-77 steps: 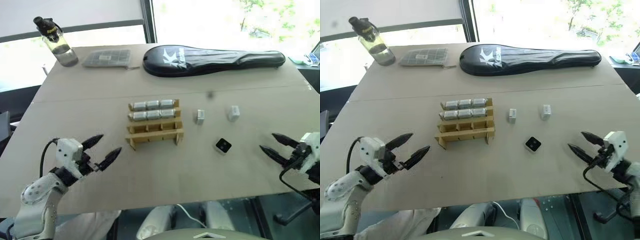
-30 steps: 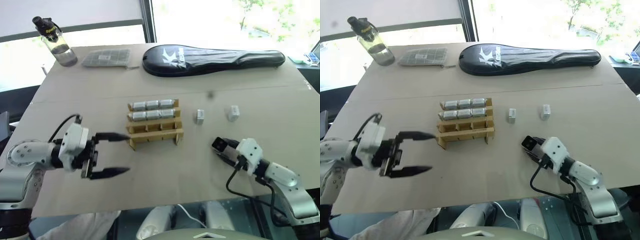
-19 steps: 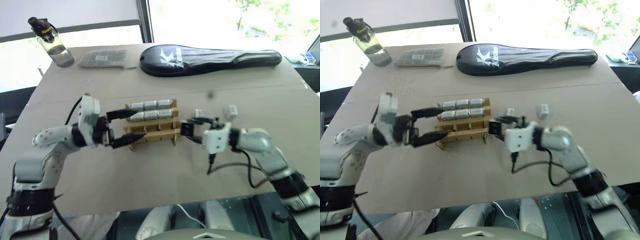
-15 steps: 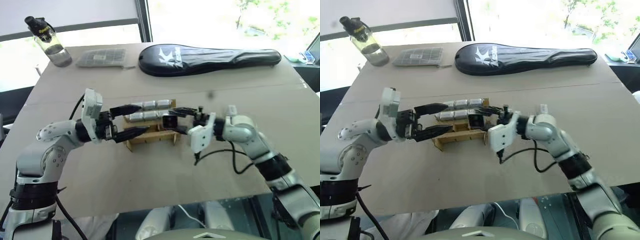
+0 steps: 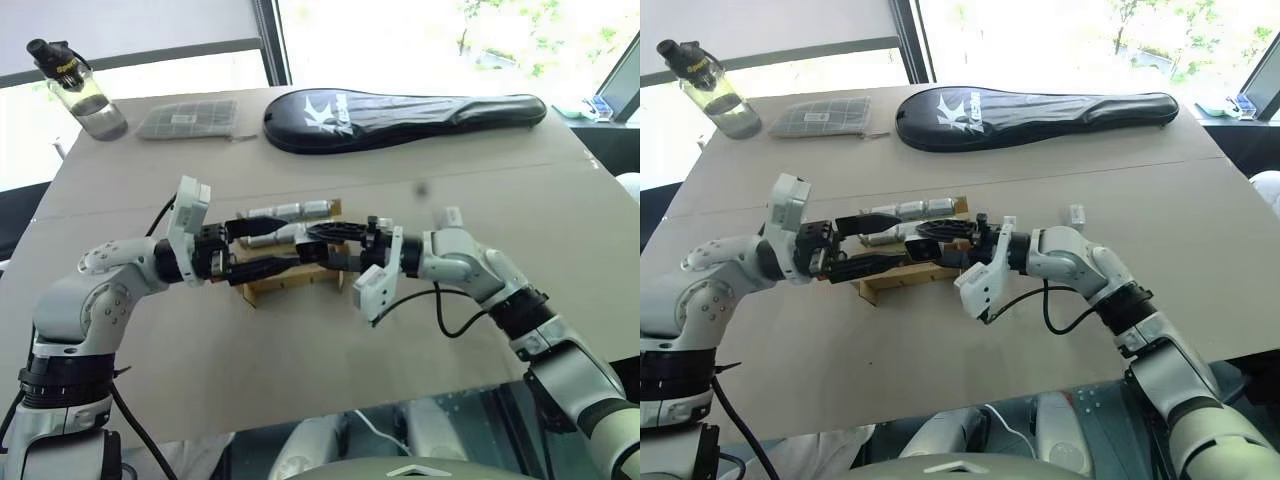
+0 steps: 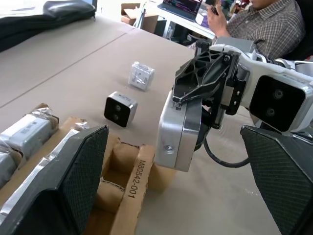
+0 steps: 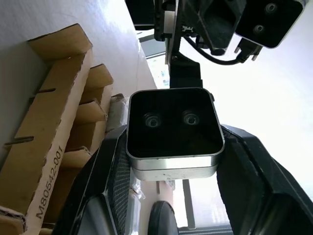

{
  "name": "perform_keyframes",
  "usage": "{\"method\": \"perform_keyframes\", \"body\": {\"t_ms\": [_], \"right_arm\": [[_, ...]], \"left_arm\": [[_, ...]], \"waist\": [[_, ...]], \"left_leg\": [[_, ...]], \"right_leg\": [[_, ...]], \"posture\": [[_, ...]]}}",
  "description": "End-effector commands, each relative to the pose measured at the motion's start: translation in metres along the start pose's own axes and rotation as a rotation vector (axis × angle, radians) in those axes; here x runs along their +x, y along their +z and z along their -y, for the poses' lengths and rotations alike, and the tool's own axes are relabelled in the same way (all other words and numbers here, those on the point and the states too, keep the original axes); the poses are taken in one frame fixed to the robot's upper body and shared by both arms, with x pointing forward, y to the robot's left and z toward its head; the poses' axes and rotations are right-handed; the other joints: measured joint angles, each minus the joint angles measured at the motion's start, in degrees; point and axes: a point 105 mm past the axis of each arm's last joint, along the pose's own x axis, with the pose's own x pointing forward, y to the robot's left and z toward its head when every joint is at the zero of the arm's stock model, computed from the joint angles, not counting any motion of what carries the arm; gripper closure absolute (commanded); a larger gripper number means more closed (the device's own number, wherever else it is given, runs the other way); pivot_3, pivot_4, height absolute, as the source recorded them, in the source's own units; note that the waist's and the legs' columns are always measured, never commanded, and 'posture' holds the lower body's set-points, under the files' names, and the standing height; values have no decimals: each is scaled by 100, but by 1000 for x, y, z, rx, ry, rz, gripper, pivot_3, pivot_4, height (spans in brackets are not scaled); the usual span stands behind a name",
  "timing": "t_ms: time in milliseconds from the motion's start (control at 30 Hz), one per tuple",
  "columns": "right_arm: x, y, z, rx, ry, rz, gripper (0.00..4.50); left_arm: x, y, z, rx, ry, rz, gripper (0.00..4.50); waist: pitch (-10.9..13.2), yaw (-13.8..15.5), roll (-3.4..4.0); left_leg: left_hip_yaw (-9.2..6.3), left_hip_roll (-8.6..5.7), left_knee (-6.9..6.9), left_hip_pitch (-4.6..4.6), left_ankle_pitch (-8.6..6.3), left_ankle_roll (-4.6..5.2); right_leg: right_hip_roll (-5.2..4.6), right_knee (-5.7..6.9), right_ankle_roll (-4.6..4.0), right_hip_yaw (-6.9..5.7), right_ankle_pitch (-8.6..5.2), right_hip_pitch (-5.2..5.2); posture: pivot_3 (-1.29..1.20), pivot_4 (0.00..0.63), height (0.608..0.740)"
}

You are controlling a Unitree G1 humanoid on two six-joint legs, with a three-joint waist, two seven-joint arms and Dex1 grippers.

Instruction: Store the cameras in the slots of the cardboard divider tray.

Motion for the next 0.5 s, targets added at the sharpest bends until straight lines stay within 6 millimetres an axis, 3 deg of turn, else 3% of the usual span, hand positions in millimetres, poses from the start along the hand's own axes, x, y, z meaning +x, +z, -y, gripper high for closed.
{"method": "perform_keyframes", "body": {"t_ms": [33,367,500], "right_arm": [[6,11,17,-59,-49,56,2576],[15,19,19,-75,-45,92,2576],[16,19,21,-76,-50,96,2576]], "left_arm": [[-2,8,4,22,-24,8,0],[2,11,3,37,-47,6,0],[1,11,3,40,-59,5,1254]], "waist": [[0,5,0],[0,4,0],[0,6,0]], "left_leg": [[0,0,0,0,0,0],[1,-1,0,0,0,-1],[1,-1,0,0,0,0]], "right_leg": [[2,-1,0,0,0,0],[3,-1,0,0,0,0],[3,-1,0,0,0,0]], "posture": [[0,150,740],[0,150,740],[0,150,740]]}}
